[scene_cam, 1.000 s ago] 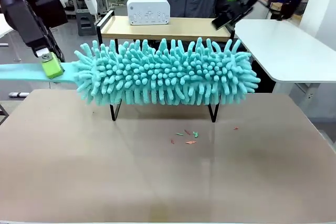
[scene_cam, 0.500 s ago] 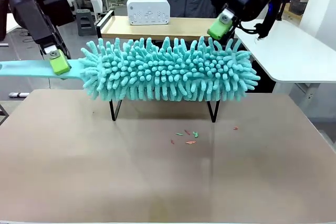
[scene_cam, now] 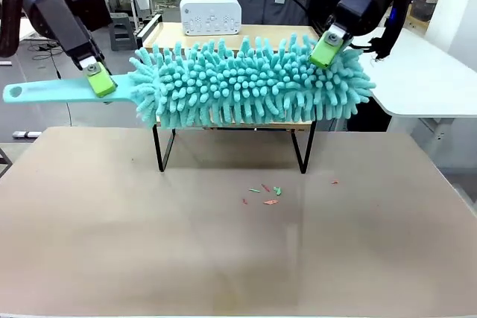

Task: Clean the shelf.
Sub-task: Hand the Duster back to the human.

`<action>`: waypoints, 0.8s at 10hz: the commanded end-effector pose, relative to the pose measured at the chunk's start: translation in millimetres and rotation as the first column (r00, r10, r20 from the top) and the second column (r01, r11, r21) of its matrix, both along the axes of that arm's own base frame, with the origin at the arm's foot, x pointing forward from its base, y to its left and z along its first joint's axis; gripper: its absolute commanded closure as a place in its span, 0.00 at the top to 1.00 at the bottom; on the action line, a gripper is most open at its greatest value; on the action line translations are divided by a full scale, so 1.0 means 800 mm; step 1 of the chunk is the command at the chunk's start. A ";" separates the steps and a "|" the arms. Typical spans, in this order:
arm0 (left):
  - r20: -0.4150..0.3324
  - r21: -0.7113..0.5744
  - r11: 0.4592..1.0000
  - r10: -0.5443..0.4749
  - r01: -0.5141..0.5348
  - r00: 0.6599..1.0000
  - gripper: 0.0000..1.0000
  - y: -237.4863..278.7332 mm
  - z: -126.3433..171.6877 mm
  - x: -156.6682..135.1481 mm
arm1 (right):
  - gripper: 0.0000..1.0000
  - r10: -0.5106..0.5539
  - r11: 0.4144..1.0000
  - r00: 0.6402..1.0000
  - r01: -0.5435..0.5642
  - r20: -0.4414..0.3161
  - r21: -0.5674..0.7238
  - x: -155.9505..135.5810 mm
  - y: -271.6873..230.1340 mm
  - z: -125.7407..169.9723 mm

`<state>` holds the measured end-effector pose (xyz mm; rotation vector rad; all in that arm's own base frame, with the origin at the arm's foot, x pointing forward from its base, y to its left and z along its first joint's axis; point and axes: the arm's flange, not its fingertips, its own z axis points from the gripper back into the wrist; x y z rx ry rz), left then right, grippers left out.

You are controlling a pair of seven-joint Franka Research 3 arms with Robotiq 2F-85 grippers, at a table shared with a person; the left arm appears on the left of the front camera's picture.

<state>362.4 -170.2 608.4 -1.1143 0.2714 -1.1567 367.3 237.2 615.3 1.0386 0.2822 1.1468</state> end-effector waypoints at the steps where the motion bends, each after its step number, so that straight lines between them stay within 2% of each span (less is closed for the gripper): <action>1: -0.007 -0.025 1.000 0.006 -0.006 1.000 0.12 -0.002 0.001 -0.002 | 1.00 -0.004 1.000 1.000 0.004 -0.013 -0.030 -0.004 -0.001 -0.003; 2: -0.012 -0.024 1.000 0.004 -0.004 1.000 0.12 -0.004 -0.001 -0.002 | 1.00 -0.005 0.999 1.000 0.005 -0.011 -0.033 -0.003 -0.001 -0.003; 3: -0.019 -0.022 1.000 -0.004 0.003 1.000 0.12 -0.004 -0.002 -0.002 | 0.76 0.017 0.999 1.000 -0.017 -0.007 -0.033 -0.003 -0.002 -0.004; 4: -0.018 -0.023 1.000 -0.002 0.002 1.000 0.12 -0.005 -0.002 -0.002 | 0.41 0.021 0.999 1.000 -0.022 -0.017 -0.041 -0.004 -0.002 -0.003; 5: -0.012 -0.023 1.000 0.002 -0.002 1.000 0.12 -0.005 -0.001 -0.002 | 0.17 0.024 0.999 1.000 -0.025 -0.017 -0.044 -0.004 -0.002 -0.003; 6: -0.010 -0.024 1.000 0.002 -0.002 1.000 0.12 -0.005 0.000 -0.003 | 0.00 0.023 0.999 1.000 -0.023 -0.014 -0.040 -0.004 -0.002 -0.003; 8: -0.006 -0.021 1.000 -0.003 0.003 1.000 0.12 -0.006 0.000 -0.004 | 0.00 0.017 0.999 1.000 -0.017 -0.010 -0.041 -0.004 -0.001 -0.003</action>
